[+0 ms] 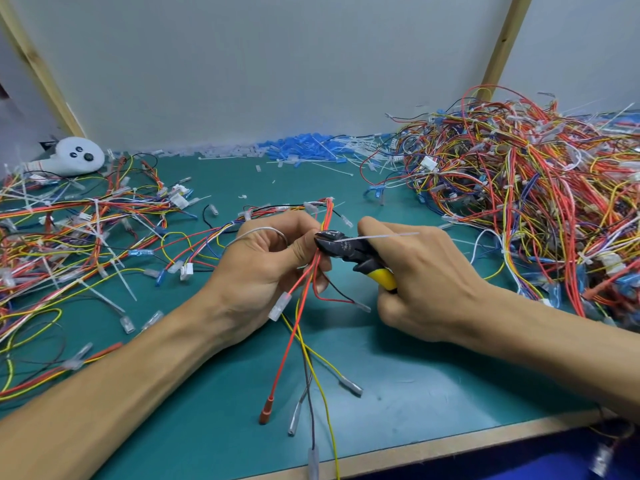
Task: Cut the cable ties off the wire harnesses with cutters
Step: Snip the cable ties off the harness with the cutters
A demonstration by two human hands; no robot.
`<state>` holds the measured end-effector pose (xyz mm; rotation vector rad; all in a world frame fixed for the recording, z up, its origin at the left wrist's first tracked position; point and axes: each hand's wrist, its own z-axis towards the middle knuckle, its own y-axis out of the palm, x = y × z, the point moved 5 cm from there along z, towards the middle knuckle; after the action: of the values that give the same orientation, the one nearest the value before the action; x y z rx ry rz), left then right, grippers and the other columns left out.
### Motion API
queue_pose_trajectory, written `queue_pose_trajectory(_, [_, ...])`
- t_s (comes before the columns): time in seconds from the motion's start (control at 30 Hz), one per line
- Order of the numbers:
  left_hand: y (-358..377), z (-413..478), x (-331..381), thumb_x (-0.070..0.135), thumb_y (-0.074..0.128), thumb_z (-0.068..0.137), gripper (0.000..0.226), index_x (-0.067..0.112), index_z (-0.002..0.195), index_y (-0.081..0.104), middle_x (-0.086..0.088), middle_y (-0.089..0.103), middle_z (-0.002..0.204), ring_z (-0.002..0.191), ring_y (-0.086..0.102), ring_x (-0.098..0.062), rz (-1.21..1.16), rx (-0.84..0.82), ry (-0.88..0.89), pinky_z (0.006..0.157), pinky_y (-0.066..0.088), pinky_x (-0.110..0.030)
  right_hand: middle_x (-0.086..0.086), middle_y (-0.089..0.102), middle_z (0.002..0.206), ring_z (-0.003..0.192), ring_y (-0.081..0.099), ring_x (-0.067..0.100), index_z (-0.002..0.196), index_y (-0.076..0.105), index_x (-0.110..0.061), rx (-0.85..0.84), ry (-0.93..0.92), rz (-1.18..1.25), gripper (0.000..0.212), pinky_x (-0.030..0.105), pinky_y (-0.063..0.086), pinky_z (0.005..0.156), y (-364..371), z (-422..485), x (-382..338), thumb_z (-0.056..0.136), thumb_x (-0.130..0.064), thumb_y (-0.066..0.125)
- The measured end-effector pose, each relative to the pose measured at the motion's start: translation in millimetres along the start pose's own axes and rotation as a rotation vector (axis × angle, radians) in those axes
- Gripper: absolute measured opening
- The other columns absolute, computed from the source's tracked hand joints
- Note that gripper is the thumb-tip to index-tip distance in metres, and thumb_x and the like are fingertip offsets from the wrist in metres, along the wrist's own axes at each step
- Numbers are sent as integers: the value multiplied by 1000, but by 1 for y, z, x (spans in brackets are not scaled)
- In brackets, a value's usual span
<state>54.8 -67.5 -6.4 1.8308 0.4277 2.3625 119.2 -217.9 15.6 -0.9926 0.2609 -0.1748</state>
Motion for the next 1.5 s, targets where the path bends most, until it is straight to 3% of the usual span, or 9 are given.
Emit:
queue_pose_trajectory(0.23, [-2, 1, -1, 14, 62, 84, 17, 17, 72, 74, -12, 63, 64, 52, 57, -18, 13, -4, -10, 53, 50, -26, -18, 24, 65, 64, 27, 31, 86, 32, -23, 13, -5, 36, 29, 42, 31, 50, 1, 1, 2, 70, -11, 53])
queue_pose_trajectory(0.5, [-2, 2, -1, 26, 71, 79, 9, 20, 75, 76, -9, 64, 66, 56, 57, -16, 34, -47, -18, 56, 50, -26, -10, 29, 67, 63, 35, 41, 85, 34, -22, -34, 8, 84, 21, 53, 41, 52, -1, 2, 2, 70, -14, 46])
queue_pose_trajectory(0.63, [-4, 2, -2, 21, 74, 83, 7, 18, 77, 74, -8, 63, 67, 57, 58, -17, 20, -48, -4, 57, 51, -26, -14, 33, 76, 66, 33, 32, 92, 35, -25, 19, -7, 9, 21, 42, 39, 51, -5, 3, -2, 70, -28, 36])
queue_pose_trajectory(0.7, [-4, 3, -1, 19, 68, 85, 10, 17, 78, 73, -7, 62, 68, 57, 59, -15, -15, -45, 0, 57, 51, -26, -8, 39, 83, 72, 28, 25, 93, 40, -21, 38, 11, -38, 24, 36, 30, 56, -6, 5, -3, 70, -29, 37])
queue_pose_trajectory(0.9, [-6, 3, 1, 24, 71, 81, 13, 12, 77, 69, -7, 60, 68, 56, 58, -14, -70, -44, 0, 58, 51, -29, 4, 52, 88, 77, 29, 22, 97, 51, -12, 30, 35, -55, 35, 35, 26, 63, -7, 5, -4, 71, -29, 37])
queue_pose_trajectory(1.07, [-5, 2, 1, 21, 74, 82, 11, 11, 79, 69, -9, 61, 68, 57, 57, -17, -27, -40, 15, 58, 51, -29, 0, 48, 88, 78, 42, 29, 95, 37, -21, -6, 71, 68, 24, 44, 45, 63, 1, 1, -5, 72, -21, 43])
queue_pose_trajectory(1.23, [-3, 0, 2, 22, 71, 81, 9, 14, 78, 72, -8, 62, 68, 58, 50, -22, 81, -26, 66, 57, 50, -28, -12, 36, 79, 74, 38, 29, 91, 28, -24, -48, 57, 133, 33, 45, 43, 60, 6, 0, -4, 67, -13, 49])
queue_pose_trajectory(1.37, [-2, -1, 1, 11, 63, 87, 12, 13, 77, 70, -6, 61, 67, 58, 50, -22, 97, -20, 87, 56, 47, -26, -29, 40, 72, 68, 39, 13, 87, 27, -31, -77, 55, 237, 38, 42, 42, 59, 6, 1, -2, 66, -9, 49])
queue_pose_trajectory(1.5, [-2, -1, 0, 13, 63, 86, 15, 17, 75, 73, -6, 60, 67, 59, 48, -24, 105, -22, 73, 57, 49, -27, -27, 41, 64, 66, 41, 24, 86, 37, -23, -75, 68, 256, 27, 43, 45, 56, 4, -1, -2, 65, -10, 49])
